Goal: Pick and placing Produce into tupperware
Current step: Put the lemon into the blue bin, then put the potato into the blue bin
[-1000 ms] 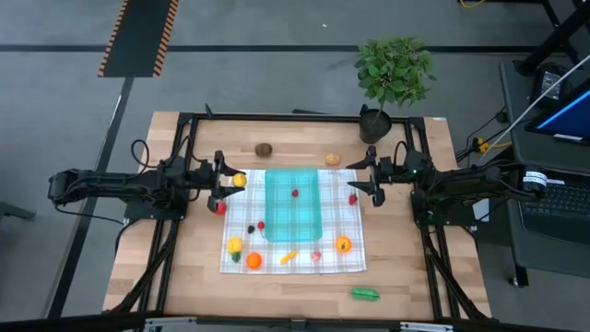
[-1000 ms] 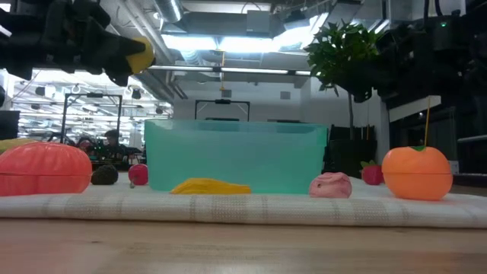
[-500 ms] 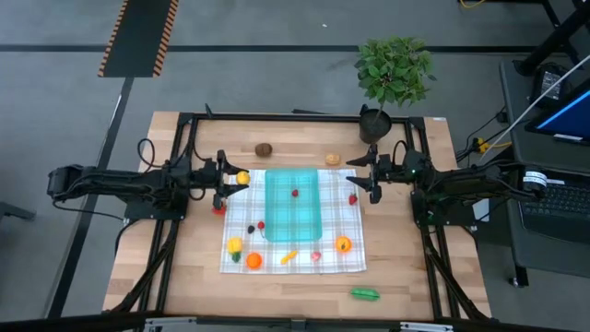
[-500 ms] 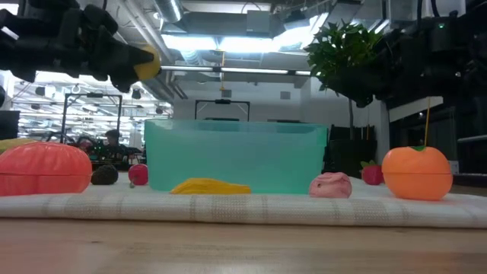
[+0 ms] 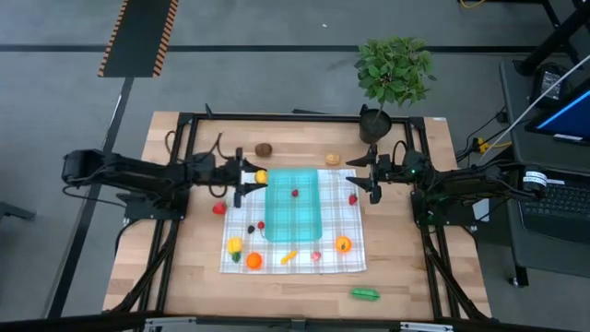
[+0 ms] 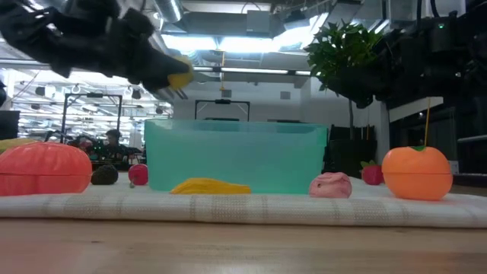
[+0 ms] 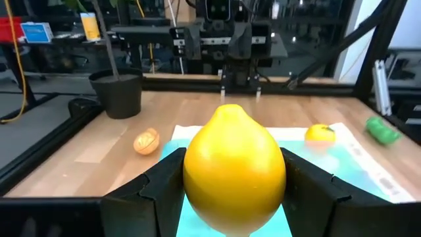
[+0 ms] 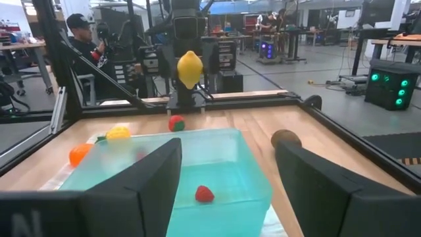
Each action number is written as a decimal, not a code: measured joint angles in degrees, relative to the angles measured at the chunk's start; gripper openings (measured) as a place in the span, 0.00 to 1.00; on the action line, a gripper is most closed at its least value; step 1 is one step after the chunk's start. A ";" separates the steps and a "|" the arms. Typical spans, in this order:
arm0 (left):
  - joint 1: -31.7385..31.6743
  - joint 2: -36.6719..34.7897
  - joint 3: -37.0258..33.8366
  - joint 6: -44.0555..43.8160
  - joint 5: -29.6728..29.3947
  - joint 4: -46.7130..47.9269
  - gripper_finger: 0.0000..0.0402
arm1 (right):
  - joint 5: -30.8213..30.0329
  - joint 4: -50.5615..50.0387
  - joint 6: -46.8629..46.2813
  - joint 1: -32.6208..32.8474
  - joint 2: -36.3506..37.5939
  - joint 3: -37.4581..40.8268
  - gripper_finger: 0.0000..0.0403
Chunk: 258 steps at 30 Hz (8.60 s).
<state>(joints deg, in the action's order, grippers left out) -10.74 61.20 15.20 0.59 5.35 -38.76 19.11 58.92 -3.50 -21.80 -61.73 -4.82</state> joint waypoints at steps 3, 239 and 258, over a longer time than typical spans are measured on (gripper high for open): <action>-0.68 3.74 2.00 0.22 0.03 -0.91 0.49 | 0.00 -0.02 -0.51 0.00 0.00 0.00 0.62; -2.27 -38.02 -11.71 -5.12 1.50 33.75 0.55 | -17.63 -73.31 26.26 -6.56 -40.29 -47.74 0.62; -2.27 -38.02 -11.71 -5.12 1.52 33.75 0.55 | -18.30 -73.59 26.20 -6.60 -40.37 -47.71 0.49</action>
<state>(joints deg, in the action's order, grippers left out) -13.01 23.18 3.49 -4.54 6.87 -5.02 0.82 -14.68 22.70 -28.40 -102.10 -52.53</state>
